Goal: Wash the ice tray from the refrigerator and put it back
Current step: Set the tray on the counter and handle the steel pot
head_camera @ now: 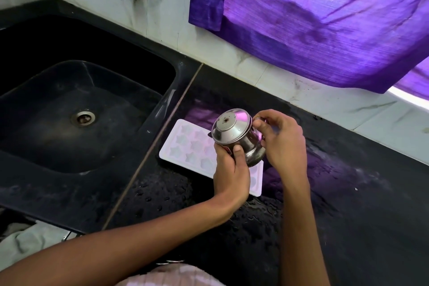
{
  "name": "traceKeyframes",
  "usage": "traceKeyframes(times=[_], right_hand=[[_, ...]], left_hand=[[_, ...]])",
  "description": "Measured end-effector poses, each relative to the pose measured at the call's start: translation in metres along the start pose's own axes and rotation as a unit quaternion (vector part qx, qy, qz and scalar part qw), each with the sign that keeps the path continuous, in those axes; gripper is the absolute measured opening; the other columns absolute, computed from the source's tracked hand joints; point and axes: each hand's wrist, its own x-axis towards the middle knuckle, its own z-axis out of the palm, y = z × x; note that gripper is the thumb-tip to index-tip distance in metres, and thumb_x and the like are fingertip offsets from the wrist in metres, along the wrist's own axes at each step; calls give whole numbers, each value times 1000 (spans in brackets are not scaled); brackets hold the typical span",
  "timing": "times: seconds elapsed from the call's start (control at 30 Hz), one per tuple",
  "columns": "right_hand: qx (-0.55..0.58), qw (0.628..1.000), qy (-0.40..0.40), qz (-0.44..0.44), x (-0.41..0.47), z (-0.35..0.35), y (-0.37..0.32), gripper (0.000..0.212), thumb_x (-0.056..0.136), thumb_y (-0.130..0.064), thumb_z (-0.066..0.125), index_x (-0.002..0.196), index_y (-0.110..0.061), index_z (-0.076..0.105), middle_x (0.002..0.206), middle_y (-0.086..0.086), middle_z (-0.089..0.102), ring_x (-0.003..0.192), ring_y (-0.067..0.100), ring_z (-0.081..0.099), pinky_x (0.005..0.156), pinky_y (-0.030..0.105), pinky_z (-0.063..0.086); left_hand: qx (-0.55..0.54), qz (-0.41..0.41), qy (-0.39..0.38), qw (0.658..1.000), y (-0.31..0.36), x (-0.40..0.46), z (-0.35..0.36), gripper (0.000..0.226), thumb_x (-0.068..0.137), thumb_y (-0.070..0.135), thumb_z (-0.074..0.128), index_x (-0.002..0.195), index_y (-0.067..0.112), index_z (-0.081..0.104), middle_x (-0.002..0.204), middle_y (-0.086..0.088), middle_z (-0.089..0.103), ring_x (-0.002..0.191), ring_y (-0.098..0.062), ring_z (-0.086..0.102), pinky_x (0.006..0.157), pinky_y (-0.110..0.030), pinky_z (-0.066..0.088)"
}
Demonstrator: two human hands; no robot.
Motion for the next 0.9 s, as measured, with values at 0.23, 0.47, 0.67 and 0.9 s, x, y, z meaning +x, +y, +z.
traceKeyframes(times=[0.23, 0.47, 0.67, 0.9], right_hand=[[1, 1000, -3, 2, 0, 0, 2, 16, 90, -20, 58, 81, -32, 62, 77, -16, 64, 73, 13, 64, 68, 32, 52], [-36, 998, -59, -4, 3, 5, 1, 16, 90, -19, 57, 80, -30, 64, 78, -12, 66, 68, 11, 62, 63, 20, 44], [-73, 993, -85, -21, 5, 9, -5, 14, 90, -18, 56, 82, -25, 65, 76, -8, 66, 69, 9, 59, 63, 18, 40], [-89, 991, -95, -25, 6, 7, -9, 17, 91, -15, 56, 81, -27, 64, 71, -18, 60, 69, -1, 56, 56, 7, 35]], left_hand=[[5, 30, 25, 999, -4, -3, 6, 50, 100, 32, 32, 147, 31, 13, 138, 6, 49, 121, -15, 51, 96, -27, 38], [15, -1, 51, 999, -10, -11, 9, 53, 100, 31, 34, 148, 26, 12, 143, 5, 44, 124, -19, 48, 90, -22, 34], [9, -26, 63, 998, -14, -10, 9, 54, 100, 30, 34, 149, 25, 12, 144, 2, 45, 125, -19, 49, 95, -25, 37], [7, -40, 62, 997, -11, -13, 10, 57, 100, 30, 34, 150, 27, 8, 144, 3, 45, 127, -21, 47, 98, -26, 36]])
